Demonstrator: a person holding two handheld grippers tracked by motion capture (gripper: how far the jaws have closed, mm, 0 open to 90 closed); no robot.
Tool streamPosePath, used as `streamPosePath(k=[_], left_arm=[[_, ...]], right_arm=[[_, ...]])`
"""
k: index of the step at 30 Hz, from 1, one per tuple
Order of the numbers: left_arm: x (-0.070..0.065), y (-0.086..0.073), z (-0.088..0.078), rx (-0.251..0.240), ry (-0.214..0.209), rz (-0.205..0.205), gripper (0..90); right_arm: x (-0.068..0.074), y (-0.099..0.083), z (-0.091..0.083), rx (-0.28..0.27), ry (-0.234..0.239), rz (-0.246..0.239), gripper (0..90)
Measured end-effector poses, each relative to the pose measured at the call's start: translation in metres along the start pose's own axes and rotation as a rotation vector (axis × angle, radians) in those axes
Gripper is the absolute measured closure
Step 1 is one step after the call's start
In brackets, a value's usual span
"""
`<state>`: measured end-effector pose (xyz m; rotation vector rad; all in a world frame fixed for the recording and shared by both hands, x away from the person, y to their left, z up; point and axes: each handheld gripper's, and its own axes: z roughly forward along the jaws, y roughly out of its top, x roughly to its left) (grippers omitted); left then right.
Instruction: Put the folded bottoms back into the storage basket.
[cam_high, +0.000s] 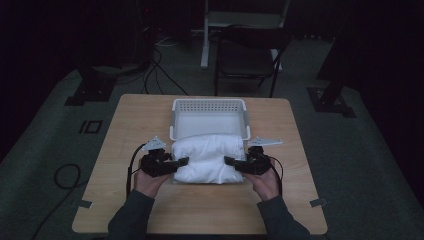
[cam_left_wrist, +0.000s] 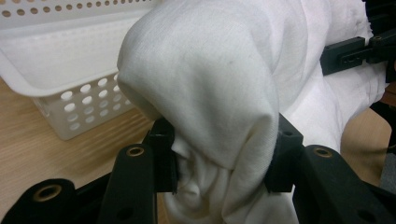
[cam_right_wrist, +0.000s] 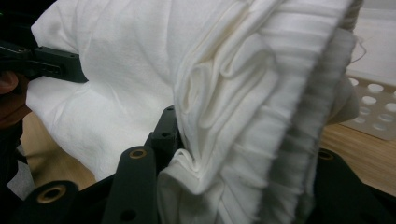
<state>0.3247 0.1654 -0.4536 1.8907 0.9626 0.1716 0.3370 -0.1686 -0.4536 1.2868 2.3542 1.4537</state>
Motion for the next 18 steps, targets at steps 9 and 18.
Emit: streamPosePath(k=[9, 18], left_arm=[[0.001, 0.007, 0.001, -0.008, 0.003, 0.005, 56.0], [0.001, 0.012, 0.003, -0.013, 0.004, 0.006, 56.1]], right_arm=[[-0.002, 0.006, -0.002, -0.011, -0.006, -0.005, 56.2], [-0.004, 0.010, -0.003, -0.013, -0.015, -0.005, 56.2]])
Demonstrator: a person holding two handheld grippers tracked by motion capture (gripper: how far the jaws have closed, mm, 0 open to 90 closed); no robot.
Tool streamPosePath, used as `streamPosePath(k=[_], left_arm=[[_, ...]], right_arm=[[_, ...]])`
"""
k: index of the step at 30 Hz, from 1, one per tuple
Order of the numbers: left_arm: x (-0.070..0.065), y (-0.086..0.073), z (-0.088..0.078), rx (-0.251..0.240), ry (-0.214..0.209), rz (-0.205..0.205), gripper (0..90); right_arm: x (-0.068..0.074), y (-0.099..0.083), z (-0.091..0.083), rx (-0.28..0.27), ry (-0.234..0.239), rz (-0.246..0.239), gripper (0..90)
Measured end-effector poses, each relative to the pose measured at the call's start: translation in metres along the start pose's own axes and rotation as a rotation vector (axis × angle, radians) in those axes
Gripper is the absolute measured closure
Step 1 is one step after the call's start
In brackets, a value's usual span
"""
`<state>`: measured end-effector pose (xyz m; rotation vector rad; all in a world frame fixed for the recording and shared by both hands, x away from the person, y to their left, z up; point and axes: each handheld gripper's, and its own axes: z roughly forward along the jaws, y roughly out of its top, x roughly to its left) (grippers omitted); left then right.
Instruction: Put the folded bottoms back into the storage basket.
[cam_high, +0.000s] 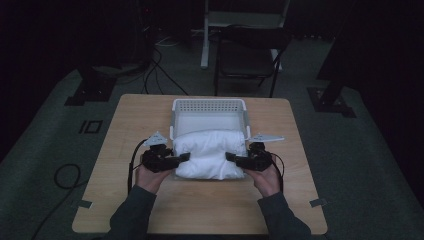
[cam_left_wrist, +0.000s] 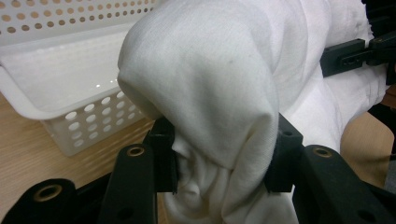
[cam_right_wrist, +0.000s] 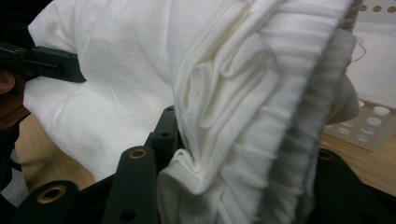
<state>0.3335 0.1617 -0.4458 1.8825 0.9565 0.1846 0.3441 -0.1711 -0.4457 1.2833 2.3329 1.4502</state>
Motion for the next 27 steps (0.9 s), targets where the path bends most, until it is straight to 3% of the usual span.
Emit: streamPosePath(k=[27], left_arm=[[0.008, 0.017, 0.011, -0.019, 0.002, -0.001, 56.4]], right_arm=[[-0.011, 0.016, 0.003, -0.012, -0.031, 0.005, 56.2]])
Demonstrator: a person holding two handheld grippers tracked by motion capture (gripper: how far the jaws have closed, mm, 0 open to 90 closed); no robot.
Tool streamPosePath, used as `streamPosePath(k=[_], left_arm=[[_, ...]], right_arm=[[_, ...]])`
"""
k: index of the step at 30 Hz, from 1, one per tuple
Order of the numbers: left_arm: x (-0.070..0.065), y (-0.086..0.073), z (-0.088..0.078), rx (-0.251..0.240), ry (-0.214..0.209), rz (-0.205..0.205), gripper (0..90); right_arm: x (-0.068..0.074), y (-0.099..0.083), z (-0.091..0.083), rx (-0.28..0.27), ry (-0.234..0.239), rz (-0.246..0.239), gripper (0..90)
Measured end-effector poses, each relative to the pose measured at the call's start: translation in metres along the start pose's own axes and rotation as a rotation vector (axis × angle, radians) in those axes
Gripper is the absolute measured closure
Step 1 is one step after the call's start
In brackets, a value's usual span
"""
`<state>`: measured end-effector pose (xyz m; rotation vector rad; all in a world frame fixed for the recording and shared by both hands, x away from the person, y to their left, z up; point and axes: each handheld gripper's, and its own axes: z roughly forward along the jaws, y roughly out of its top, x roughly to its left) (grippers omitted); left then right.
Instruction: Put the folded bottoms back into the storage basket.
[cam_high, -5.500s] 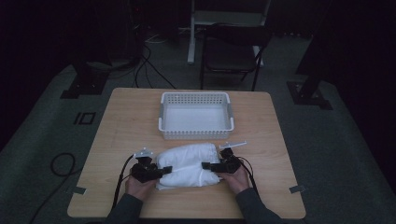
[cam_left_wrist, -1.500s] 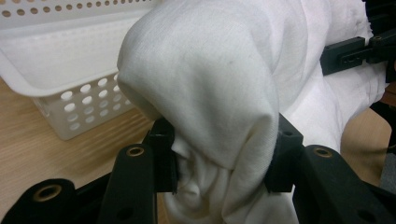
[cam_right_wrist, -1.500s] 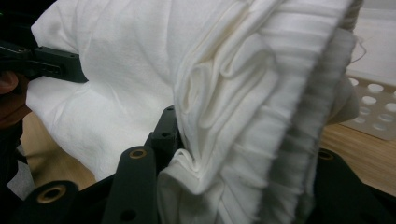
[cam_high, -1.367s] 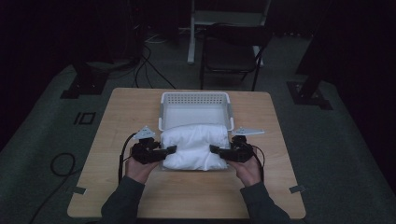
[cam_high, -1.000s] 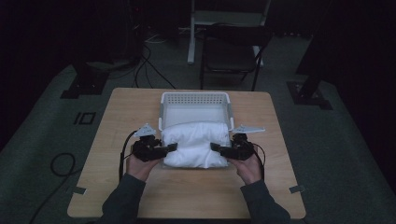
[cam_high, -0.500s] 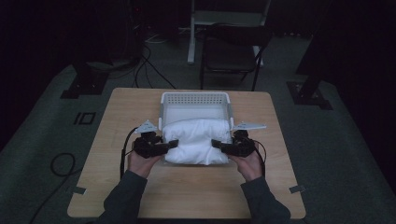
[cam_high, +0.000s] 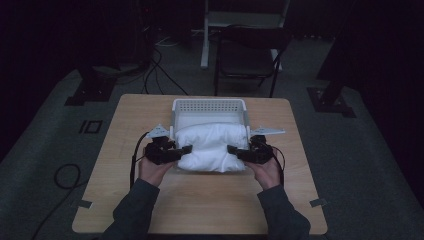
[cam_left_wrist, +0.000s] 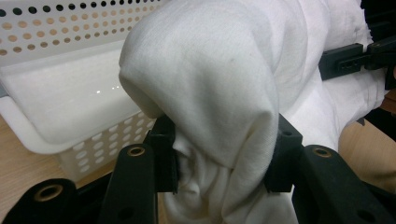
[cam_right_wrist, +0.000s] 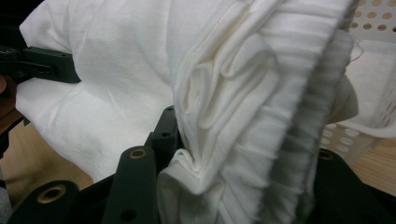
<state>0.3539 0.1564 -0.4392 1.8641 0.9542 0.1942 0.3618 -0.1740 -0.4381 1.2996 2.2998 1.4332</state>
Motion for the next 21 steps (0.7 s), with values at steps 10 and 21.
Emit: streamPosePath(k=[10, 21], left_arm=[[0.004, 0.008, 0.005, -0.002, 0.013, 0.006, 56.6], [0.007, 0.014, 0.006, -0.012, 0.015, 0.003, 56.6]], right_arm=[[-0.007, 0.005, 0.004, -0.008, -0.006, 0.012, 56.3], [-0.010, 0.012, 0.006, -0.017, -0.012, 0.014, 56.3]])
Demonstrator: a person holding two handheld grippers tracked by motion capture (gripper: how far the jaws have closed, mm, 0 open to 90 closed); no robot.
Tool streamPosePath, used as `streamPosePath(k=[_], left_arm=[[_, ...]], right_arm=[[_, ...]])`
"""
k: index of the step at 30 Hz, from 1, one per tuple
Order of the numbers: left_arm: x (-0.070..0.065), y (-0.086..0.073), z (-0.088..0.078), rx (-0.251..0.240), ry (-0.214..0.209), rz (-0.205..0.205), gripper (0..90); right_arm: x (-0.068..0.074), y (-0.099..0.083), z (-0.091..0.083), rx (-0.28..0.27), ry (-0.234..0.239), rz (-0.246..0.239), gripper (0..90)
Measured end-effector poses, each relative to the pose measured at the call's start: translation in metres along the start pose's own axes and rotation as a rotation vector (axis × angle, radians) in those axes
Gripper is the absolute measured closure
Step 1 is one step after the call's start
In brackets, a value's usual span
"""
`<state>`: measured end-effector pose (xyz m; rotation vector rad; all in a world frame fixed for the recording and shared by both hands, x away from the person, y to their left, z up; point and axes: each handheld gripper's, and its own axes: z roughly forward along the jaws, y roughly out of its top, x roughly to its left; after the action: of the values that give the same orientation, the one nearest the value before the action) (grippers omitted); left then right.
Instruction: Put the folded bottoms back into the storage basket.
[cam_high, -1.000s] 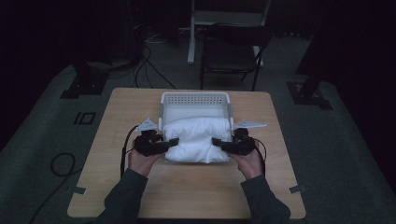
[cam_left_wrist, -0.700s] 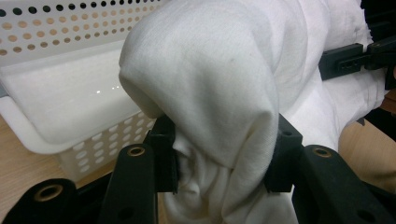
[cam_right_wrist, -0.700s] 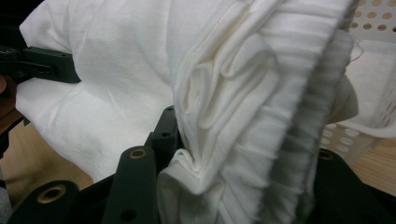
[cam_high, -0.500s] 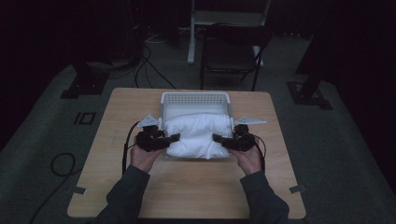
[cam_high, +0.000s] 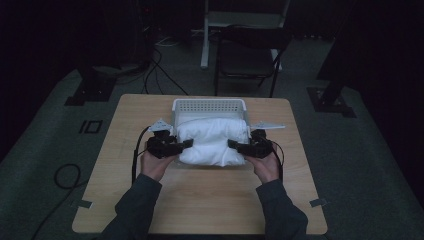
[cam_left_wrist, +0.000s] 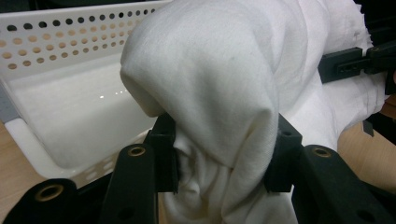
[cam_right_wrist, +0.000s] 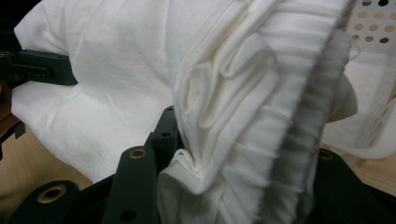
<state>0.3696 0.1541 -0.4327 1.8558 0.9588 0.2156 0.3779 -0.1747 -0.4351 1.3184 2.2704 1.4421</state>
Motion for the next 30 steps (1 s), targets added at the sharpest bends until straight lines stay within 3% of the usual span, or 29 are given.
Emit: streamPosePath(k=[30], left_arm=[[0.008, 0.022, 0.003, -0.014, 0.018, 0.013, 56.6]], right_arm=[[-0.005, 0.025, 0.003, -0.014, -0.021, -0.011, 56.4]])
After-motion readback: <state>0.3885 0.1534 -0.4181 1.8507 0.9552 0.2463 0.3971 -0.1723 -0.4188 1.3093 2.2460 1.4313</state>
